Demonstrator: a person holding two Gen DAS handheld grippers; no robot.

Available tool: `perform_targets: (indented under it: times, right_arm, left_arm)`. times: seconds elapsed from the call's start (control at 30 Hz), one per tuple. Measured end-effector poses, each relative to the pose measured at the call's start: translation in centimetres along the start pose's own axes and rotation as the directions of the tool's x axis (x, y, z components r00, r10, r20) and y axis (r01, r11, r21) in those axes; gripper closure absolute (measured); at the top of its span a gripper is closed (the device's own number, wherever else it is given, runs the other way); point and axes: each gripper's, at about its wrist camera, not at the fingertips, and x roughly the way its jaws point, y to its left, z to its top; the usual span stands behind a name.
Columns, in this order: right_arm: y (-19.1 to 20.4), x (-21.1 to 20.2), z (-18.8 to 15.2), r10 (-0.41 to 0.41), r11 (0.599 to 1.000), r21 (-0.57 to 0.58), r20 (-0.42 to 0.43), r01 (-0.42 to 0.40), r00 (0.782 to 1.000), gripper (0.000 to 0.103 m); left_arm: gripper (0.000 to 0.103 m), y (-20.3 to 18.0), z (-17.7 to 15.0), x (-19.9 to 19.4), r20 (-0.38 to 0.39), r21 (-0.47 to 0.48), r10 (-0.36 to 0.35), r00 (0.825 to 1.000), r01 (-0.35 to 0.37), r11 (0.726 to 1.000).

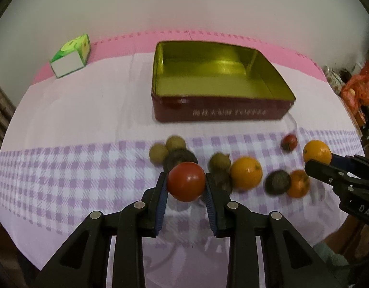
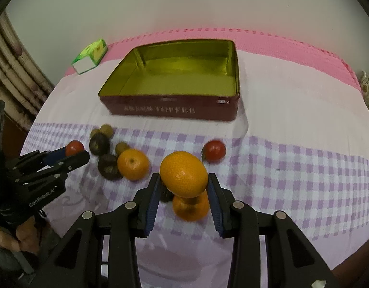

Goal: Organize fruits
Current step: 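Carry the tomato and orange over the TOFFEE tin with both tools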

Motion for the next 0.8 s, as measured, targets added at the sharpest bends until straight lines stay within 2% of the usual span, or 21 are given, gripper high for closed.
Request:
perform_targets:
  times: [0.5, 0.8]
  right_arm:
    - [-1.4, 1.4, 6.8, -0.019, 1.000, -0.021, 0.056, 0.020, 0.998, 0.067]
    - [-2.1, 4.2, 9.1, -0.031, 0.999, -0.014, 0.029, 0.031, 0.999, 0.067]
  left_arm:
    - [0.072, 1.0, 6.9, 0.8, 0.096, -0.004, 0.030, 0.995, -0.030, 1.000]
    - [0.072, 1.2, 8.8, 3.0, 0.088, -0.011, 0.029, 0.996, -0.028, 1.000]
